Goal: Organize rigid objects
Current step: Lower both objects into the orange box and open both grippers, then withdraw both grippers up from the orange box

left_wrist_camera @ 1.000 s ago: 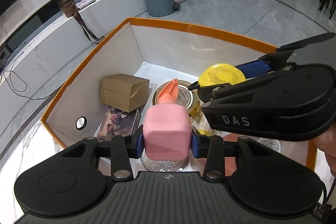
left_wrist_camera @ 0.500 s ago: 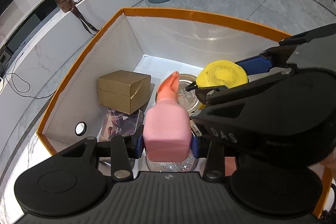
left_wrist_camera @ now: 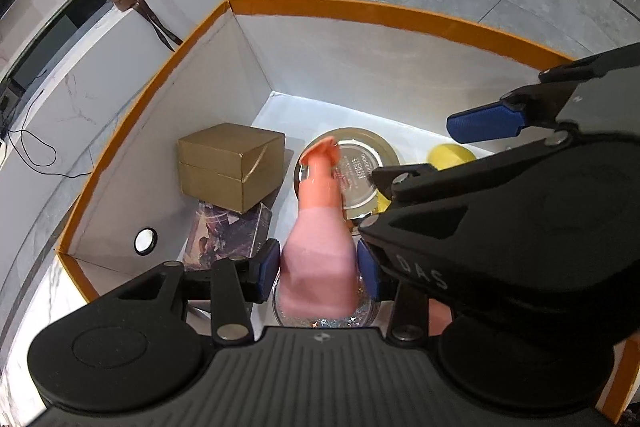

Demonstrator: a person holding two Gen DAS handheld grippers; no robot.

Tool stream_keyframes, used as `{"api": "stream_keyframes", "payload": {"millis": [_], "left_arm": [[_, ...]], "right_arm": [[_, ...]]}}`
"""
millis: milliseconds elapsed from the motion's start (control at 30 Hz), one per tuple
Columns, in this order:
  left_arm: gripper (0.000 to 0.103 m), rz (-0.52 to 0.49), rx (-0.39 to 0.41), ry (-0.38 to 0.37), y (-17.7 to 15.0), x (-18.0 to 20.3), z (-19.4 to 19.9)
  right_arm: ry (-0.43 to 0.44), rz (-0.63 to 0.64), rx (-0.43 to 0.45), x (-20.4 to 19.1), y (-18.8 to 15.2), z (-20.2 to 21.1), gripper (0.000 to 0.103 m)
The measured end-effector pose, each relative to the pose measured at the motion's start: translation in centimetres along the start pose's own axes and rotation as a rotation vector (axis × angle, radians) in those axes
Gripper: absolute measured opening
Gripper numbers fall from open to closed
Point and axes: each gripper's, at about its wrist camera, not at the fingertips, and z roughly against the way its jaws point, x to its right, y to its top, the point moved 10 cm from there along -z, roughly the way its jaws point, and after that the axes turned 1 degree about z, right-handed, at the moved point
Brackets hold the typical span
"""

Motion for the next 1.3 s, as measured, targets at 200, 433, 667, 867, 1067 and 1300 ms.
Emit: {"api": "stream_keyframes", "payload": {"millis": [200,433,667,867,1067,1300], "left_arm": [[0.051,-0.001,0.011,-0.003,0.2,-0.2,0.8],[0.054,0.010,0.032,-0.007,0.4,-0.2,2.0],[0.062,0.094,0.082,-0.044,0.7,-0.6,4.4],[0.077,0.122,0.128,-0.027,0.6,-0.7,6.8],[0.088,0.180,0.160,-0.014,-0.1,-1.5,8.8],[0.094,0.247,0.187,0.018,-1.2,-2.2,10.1]], "right_arm": [[-0.004,0.002,0.002,0.0,0.0,0.1,0.052],[-0.013,0.001,0.012,-0.1,0.2,0.6,0.053],[-0.014,0.005,0.045,-0.3,0.8,2.5,0.053],[-0.025,0.013,0.084,-0.1,1.0,5.0,0.054],[-0.037,0.025,0.123,0.3,0.6,7.8,0.055],[-0.052,0.036,0.175,0.5,-0.5,11.1,0.058]]}}
